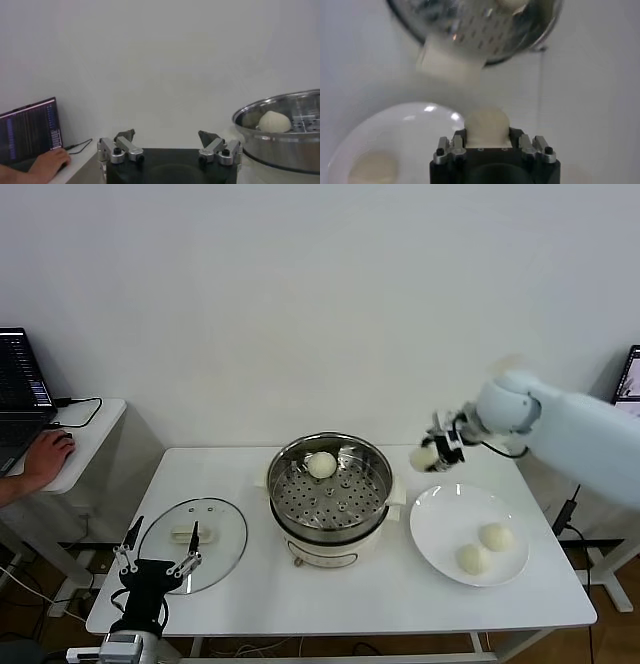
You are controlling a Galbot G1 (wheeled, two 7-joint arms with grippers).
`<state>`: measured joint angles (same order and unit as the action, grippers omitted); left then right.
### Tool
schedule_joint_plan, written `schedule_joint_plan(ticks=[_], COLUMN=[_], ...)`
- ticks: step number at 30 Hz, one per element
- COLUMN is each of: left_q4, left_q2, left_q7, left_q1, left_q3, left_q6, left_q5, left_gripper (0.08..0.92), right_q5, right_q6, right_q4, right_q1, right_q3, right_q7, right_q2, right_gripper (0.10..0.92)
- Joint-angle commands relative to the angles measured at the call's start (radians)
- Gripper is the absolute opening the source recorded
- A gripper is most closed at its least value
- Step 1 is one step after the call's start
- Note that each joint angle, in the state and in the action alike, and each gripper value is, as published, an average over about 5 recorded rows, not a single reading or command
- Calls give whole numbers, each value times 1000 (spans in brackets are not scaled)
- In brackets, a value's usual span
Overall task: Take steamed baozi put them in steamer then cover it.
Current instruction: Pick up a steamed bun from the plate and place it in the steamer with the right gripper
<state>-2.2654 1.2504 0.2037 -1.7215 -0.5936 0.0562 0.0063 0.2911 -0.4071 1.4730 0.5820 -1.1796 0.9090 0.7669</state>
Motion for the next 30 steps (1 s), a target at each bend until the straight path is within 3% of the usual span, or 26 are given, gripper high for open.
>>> schedule_joint_plan(ticks=[1,13,22,30], left_q4=[-3,-7,-7,0], left_q2=[5,10,18,22], left_q7=[-2,-1,2,2], left_q1=[9,11,12,15], left_q3=[3,-6,-9,-4], left_q6=[6,8,6,5], left_q5=[-1,-4,-9,-9], left_gripper=[823,823,823,823], right_q5=[217,268,219,204], right_q6=[-92,-211,-222,-229], right_q4=[54,-123,-251,-273], right_q1=[209,2,-106,-147], right_q3=[-124,-91,-87,-89], right_q7=[-46,-154,-159,-150], right_q2=[136,472,566,577], right_gripper=[543,543,543,543])
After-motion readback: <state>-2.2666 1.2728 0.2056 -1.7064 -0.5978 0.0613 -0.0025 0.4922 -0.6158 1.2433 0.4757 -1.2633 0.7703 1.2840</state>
